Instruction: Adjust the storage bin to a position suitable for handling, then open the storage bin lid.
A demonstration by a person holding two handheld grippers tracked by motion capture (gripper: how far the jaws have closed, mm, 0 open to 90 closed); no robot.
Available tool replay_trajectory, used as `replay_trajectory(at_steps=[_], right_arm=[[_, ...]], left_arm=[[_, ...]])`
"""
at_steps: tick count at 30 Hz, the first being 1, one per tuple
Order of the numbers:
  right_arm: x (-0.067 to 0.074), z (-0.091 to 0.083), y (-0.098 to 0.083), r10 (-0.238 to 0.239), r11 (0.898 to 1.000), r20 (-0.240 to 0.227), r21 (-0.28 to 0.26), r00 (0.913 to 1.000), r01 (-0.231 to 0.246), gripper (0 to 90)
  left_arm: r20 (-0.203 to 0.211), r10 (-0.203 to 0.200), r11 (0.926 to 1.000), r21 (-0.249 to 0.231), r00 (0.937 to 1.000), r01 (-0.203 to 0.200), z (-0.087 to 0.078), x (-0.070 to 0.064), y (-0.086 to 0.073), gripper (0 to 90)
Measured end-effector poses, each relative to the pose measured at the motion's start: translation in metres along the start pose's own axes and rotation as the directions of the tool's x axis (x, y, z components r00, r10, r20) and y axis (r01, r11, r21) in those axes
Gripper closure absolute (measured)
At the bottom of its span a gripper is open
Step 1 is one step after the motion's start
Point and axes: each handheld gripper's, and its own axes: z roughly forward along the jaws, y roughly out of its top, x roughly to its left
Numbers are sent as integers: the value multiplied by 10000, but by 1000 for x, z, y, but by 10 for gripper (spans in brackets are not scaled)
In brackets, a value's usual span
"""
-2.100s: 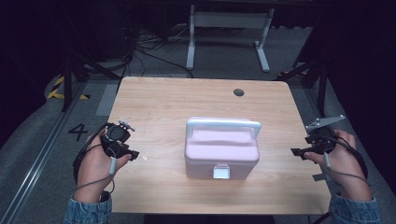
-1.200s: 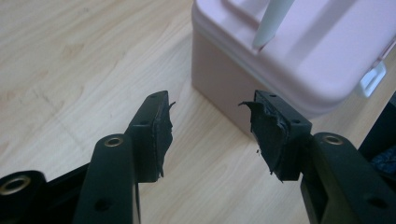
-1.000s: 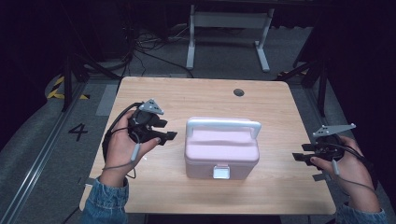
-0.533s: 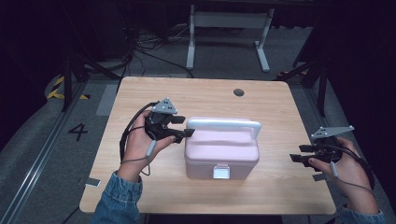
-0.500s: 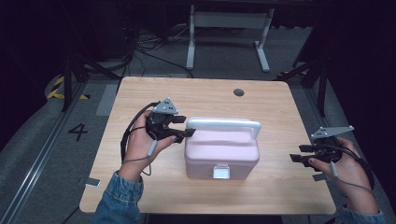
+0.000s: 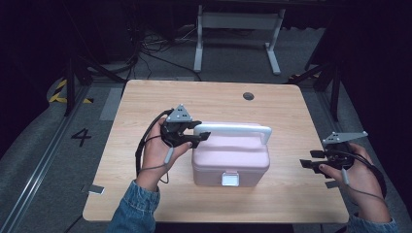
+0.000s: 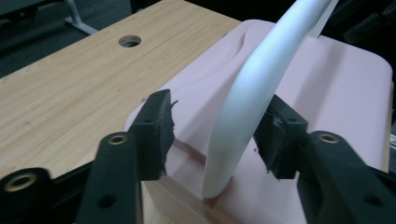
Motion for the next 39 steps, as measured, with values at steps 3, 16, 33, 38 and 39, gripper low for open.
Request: replay_trajectory(at_steps=[3,16,33,38,39], right_arm=[[2,0,1,-48,10000,-20,-27,10000,48,430],[5,-3,1,-57,9994,21,-354,10000,57,436],[15,-19,-7,272,9825,-211,-1835,9994,-306,504],[20,-27,-3,193,9597,-396,-2795,9990,-296,559],[22,-29,-2,226,9504,-542,-3086,9983,-383,562]], left_arm=[[-118,19,9998,-177,9999,-21,1,-2,-2,622],[-254,-134,9974,-711,9996,116,-1,-4,-1,717],[-38,-728,9870,-1441,9973,715,-2,13,15,725],[5,-860,9879,-1292,9963,854,-1,19,23,729],[4,-880,9883,-1251,9961,874,-1,20,25,730]])
